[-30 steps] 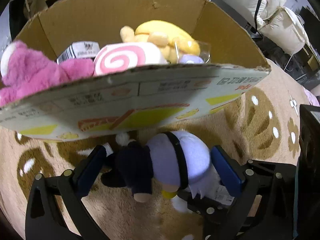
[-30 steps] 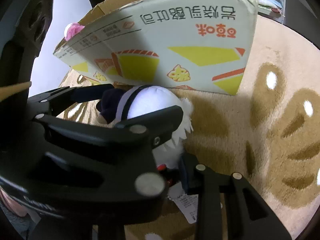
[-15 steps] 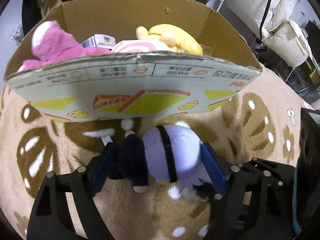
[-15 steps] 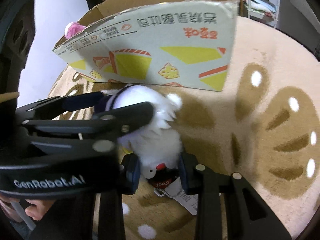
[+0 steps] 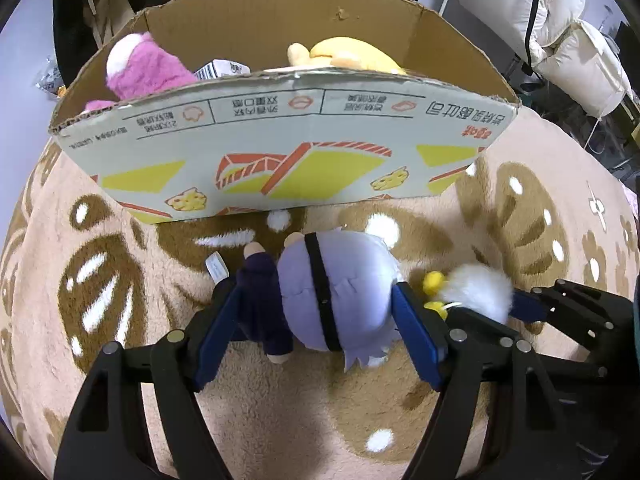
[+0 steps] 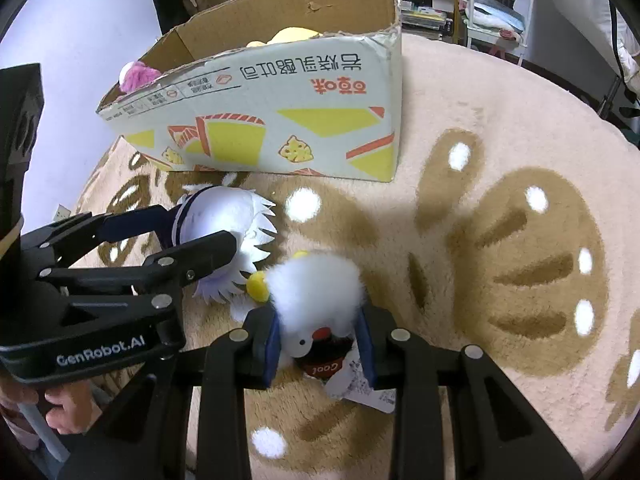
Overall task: Organize soft objects
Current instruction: 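Lift the purple-hat plush with left tool while right tool carries white fluffy plush over box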
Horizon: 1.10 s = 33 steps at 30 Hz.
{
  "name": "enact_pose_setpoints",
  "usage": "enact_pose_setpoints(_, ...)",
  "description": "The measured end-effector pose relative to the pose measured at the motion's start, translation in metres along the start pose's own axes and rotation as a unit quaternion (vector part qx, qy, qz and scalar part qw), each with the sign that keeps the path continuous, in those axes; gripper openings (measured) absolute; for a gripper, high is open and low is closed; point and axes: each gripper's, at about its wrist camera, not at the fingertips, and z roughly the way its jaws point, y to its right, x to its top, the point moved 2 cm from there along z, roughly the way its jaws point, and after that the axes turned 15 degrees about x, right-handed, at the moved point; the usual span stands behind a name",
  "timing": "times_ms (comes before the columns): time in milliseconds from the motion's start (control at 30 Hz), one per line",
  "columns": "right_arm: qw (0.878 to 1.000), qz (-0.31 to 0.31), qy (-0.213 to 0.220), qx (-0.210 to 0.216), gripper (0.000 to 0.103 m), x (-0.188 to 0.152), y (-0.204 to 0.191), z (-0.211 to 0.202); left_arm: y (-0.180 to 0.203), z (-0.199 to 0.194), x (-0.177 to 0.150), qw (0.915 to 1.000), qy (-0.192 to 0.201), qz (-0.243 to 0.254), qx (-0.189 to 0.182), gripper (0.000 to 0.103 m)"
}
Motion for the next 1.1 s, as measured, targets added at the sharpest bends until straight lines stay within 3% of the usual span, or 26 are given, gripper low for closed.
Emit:
enact_pose_setpoints(200, 1.000, 0.000, -0.001, -0.012, 0.034, -0.002, 0.002, -0.006, 0.010, 0.000, 0.005, 0.9996, 0.012, 0.022, 0.012, 0.079)
enact_pose_setpoints(400, 0.999, 0.031, 0.034, 0.003, 0.033, 0.006, 0.018, -0.027, 0.018, -0.002, 0.008, 0.9987, 0.017, 0.045, 0.016, 0.085)
enact_pose_setpoints(500, 0.997, 0.051, 0.049, 0.007, 0.033, 0.010, 0.028, -0.035, 0.031, -0.007, 0.009, 0.9964, 0.035, 0.074, 0.020, 0.093)
enact_pose_setpoints(600, 0.996, 0.069, 0.063, 0.012, 0.034, 0.014, 0.035, -0.043, 0.050, -0.013, 0.007, 0.9910, 0.061, 0.115, 0.030, 0.094)
enact_pose_setpoints(867, 0.995, 0.069, 0.071, 0.027, 0.033, 0.019, 0.033, -0.043, 0.094, 0.009, -0.001, 0.9696, 0.080, 0.199, 0.118, 0.094)
enact_pose_setpoints(900, 0.995, 0.066, 0.073, 0.029, 0.033, 0.018, 0.032, -0.043, 0.095, 0.012, -0.001, 0.9679, 0.082, 0.200, 0.128, 0.091)
enact_pose_setpoints(933, 0.995, 0.059, 0.078, 0.034, 0.033, 0.020, 0.030, -0.045, 0.094, 0.016, -0.001, 0.9672, 0.078, 0.199, 0.137, 0.076)
enact_pose_setpoints(967, 0.994, 0.055, 0.082, 0.037, 0.033, 0.021, 0.028, -0.045, 0.092, 0.018, 0.000, 0.9678, 0.073, 0.195, 0.141, 0.070)
enact_pose_setpoints(1100, 0.993, 0.037, 0.104, 0.050, 0.033, 0.024, 0.019, -0.052, 0.072, 0.008, 0.005, 0.9819, 0.069, 0.121, 0.128, 0.062)
